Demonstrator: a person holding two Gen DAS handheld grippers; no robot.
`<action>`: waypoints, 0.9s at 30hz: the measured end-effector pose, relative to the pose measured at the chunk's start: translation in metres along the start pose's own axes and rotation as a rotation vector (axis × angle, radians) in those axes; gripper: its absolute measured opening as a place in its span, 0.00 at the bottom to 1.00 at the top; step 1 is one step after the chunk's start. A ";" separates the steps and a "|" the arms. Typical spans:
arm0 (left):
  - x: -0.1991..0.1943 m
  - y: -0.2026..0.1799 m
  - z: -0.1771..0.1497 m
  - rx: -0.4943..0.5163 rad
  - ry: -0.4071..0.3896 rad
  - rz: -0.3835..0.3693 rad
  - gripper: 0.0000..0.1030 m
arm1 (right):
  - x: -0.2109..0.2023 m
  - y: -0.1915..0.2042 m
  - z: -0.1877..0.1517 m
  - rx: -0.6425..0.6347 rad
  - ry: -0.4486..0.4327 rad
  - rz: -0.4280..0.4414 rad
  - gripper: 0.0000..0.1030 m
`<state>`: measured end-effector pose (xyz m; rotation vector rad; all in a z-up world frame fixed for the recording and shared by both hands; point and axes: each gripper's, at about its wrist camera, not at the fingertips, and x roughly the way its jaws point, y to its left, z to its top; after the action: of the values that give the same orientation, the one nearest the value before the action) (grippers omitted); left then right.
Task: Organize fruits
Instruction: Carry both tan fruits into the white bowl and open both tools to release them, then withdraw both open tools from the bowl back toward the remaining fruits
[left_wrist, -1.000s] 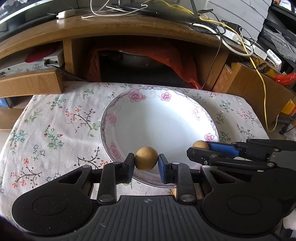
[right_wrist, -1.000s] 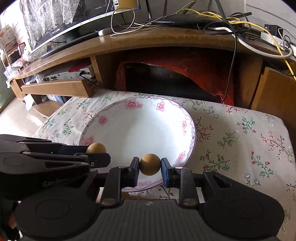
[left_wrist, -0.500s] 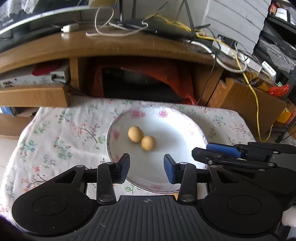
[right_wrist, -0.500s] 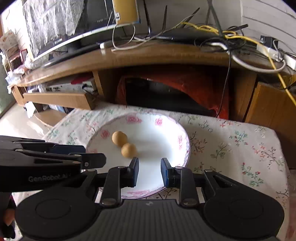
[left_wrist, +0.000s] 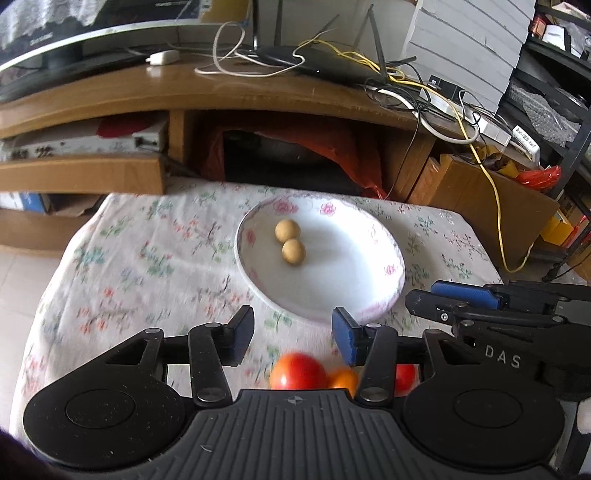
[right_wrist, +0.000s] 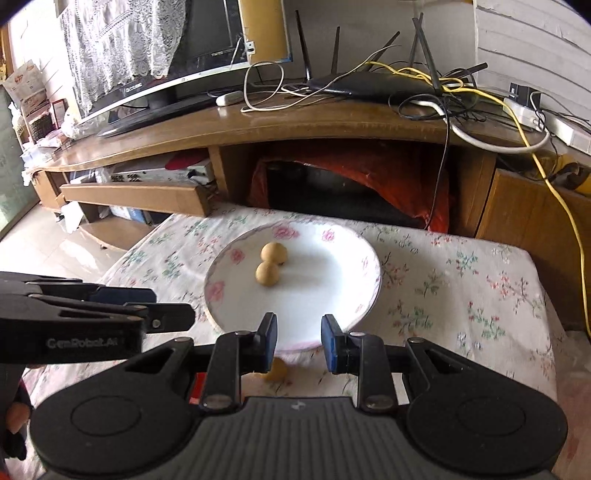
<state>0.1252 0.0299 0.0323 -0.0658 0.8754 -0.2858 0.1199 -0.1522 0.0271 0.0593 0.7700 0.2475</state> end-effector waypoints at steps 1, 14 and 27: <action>-0.003 0.001 -0.004 -0.002 0.002 0.002 0.54 | -0.002 0.001 -0.003 0.001 0.003 0.000 0.19; -0.035 0.002 -0.029 -0.015 -0.015 -0.011 0.55 | -0.034 0.023 -0.027 0.016 0.007 0.033 0.19; -0.042 0.000 -0.049 0.004 0.008 -0.008 0.56 | -0.051 0.031 -0.051 0.036 0.034 0.042 0.19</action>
<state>0.0616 0.0441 0.0324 -0.0645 0.8830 -0.2957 0.0431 -0.1365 0.0297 0.1055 0.8077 0.2748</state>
